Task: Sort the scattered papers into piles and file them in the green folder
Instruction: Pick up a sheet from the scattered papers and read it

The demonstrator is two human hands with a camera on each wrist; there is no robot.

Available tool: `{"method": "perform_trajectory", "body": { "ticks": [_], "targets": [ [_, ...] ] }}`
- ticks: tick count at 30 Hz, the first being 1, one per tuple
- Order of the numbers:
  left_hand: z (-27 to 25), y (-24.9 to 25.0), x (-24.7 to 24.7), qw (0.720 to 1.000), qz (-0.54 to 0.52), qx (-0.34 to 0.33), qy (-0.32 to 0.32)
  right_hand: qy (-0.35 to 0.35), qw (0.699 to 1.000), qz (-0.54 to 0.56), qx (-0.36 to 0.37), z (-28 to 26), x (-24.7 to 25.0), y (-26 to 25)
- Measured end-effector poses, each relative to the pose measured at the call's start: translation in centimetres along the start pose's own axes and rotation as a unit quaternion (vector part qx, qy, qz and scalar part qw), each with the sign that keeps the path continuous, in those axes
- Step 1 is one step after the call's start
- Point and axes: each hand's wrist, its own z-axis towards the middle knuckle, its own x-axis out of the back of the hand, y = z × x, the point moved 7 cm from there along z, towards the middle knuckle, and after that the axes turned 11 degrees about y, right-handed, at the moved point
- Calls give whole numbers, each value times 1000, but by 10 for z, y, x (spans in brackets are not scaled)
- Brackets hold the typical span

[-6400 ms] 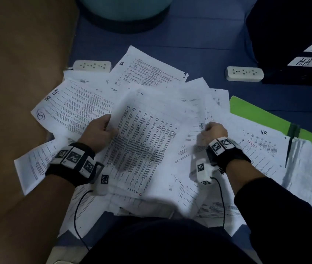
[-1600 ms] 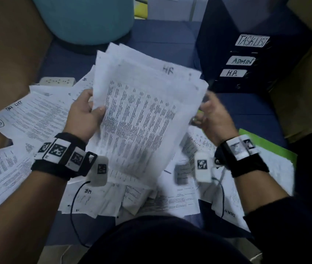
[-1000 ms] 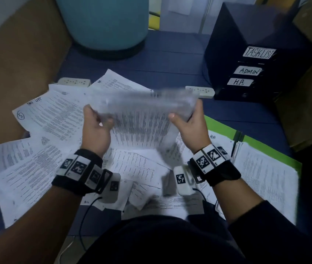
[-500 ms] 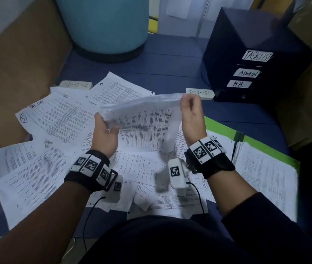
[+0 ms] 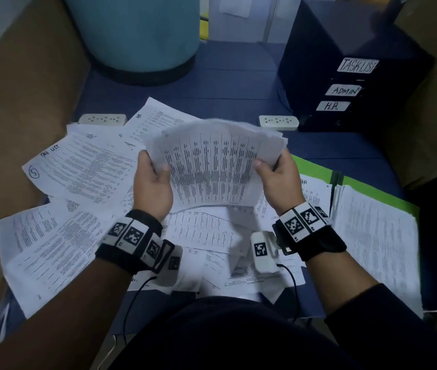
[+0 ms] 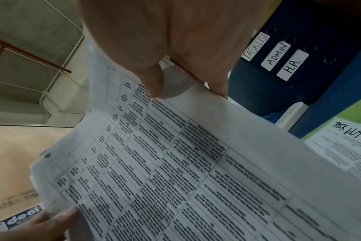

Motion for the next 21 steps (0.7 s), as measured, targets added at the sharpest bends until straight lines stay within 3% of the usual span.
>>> {"method": "perform_trajectory", "body": {
  "ticks": [5, 8, 11, 14, 21],
  "targets": [
    [-15, -46, -13, 991, 81, 58, -91, -57, 986, -123, -99, -19, -14, 60],
    [-15, -52, -17, 988, 104, 61, -100, -41, 978, -173, -108, -21, -7, 67],
    [-14, -38, -28, 991, 91, 51, -83, -11, 985, -152, -76, -13, 18, 53],
    [-26, -13, -64, 987, 104, 45, -118, 36, 987, -143, -68, -3, 70, 52],
    [-118, 13, -209, 935, 95, 75, -332, 155, 945, -230, -174, -8, 233, 119]
  ]
}}
